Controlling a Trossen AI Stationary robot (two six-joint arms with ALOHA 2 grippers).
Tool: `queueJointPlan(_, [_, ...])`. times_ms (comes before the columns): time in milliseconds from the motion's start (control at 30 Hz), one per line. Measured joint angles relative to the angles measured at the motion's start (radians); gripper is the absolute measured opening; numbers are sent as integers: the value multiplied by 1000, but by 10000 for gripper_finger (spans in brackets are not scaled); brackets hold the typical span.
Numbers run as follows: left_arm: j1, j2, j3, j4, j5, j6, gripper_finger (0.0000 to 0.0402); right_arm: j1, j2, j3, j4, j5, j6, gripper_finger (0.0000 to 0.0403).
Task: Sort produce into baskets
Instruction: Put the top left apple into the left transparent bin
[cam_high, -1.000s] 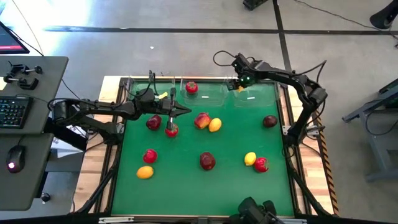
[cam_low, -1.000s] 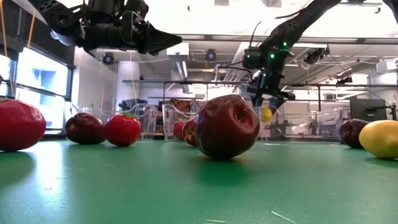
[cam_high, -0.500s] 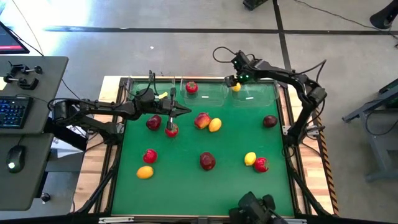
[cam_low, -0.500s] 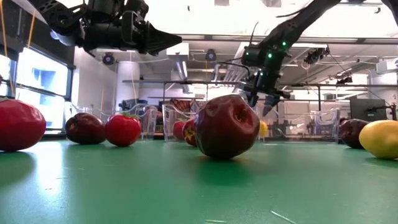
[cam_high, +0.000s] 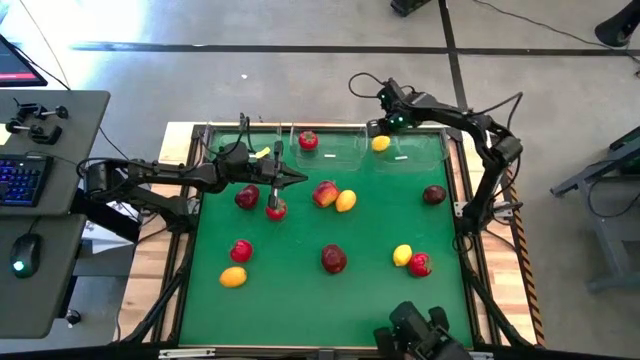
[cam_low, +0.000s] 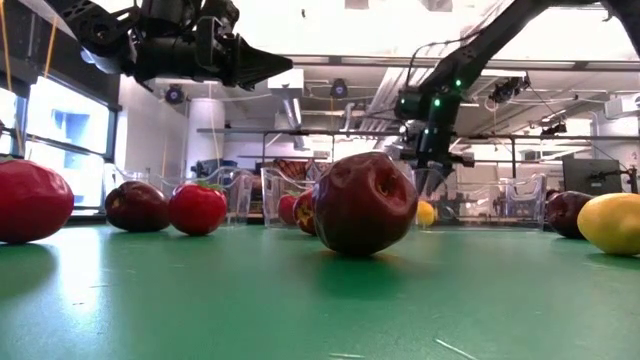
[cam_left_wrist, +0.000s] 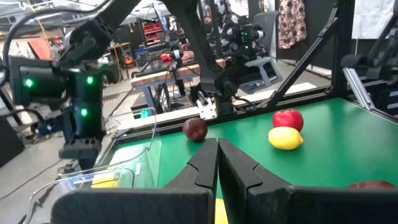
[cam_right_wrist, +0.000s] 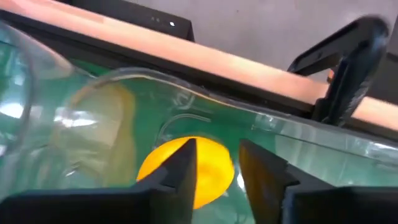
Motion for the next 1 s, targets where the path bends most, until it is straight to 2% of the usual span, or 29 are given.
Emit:
queueJointPlan(167, [0,0,0,0,0,0,0,8,-80,14,-17,31,-54,32])
queueJointPlan(267, [0,0,0,-6,0,-16,0,39,-140,-8,18,112,-106,5])
queueJointPlan(367, [0,0,1,-9,0,-35,0,98,-214,-101,137,206,-132,5])
queueJointPlan(600, [0,0,1,-29,0,-35,0,240,-442,-432,536,231,-118,0])
queueJointPlan(767, [0,0,1,-28,0,-34,0,359,-585,-623,789,328,-182,0])
queueJointPlan(867, [0,0,1,-28,0,-34,0,403,-635,-692,831,311,-205,1])
queueJointPlan(1000, [0,0,1,-28,-14,-33,0,412,-650,-728,829,272,-134,0])
